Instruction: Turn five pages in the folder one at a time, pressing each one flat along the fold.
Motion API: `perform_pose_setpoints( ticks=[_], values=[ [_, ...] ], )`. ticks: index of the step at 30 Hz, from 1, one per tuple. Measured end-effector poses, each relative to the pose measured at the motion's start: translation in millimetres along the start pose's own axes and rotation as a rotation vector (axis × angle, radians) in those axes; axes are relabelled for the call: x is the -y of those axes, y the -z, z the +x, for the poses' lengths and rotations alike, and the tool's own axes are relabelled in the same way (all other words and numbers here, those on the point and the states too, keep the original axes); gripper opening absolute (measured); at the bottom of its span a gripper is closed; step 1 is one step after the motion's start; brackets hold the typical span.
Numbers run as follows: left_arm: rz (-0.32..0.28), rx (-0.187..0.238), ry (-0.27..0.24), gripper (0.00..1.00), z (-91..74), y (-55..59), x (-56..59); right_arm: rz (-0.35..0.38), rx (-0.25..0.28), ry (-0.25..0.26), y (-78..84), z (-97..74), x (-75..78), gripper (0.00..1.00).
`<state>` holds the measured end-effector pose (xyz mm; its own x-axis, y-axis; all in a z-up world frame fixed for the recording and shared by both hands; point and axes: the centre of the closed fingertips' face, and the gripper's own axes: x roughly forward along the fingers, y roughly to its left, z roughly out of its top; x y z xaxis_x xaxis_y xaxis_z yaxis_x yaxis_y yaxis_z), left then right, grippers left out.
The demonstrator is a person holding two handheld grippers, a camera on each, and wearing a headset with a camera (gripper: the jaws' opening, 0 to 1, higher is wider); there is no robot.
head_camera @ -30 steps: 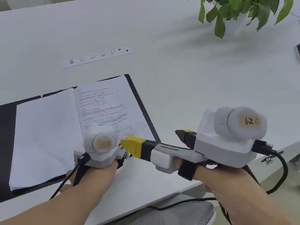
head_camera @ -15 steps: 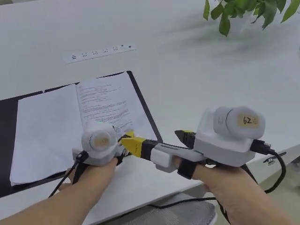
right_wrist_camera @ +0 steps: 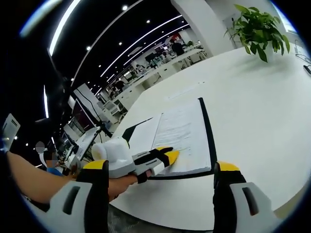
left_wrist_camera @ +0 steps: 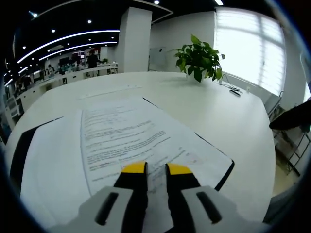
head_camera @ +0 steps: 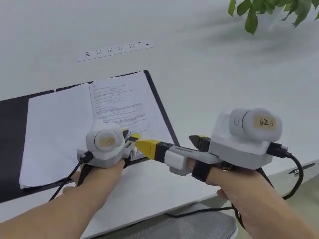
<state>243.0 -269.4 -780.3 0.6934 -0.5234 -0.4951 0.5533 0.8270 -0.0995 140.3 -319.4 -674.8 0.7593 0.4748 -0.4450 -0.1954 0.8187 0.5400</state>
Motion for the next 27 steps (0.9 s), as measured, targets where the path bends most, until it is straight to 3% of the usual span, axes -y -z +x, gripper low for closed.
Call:
perform_pose_setpoints(
  ticks=[11,20,27],
  values=[
    [0.091,-0.003,-0.016,0.07,1.2,0.4,2.1,0.02,-0.007,-0.002,0.2,7.9,5.7,0.88],
    [0.061,-0.003,-0.007,0.02,1.6,0.5,2.7,0.044,-0.025,-0.017,4.1,20.3,4.5,0.87],
    [0.047,0.001,0.005,0.0,2.2,0.1,2.8,0.085,-0.043,-0.012,12.0,34.9,14.4,0.82]
  ],
)
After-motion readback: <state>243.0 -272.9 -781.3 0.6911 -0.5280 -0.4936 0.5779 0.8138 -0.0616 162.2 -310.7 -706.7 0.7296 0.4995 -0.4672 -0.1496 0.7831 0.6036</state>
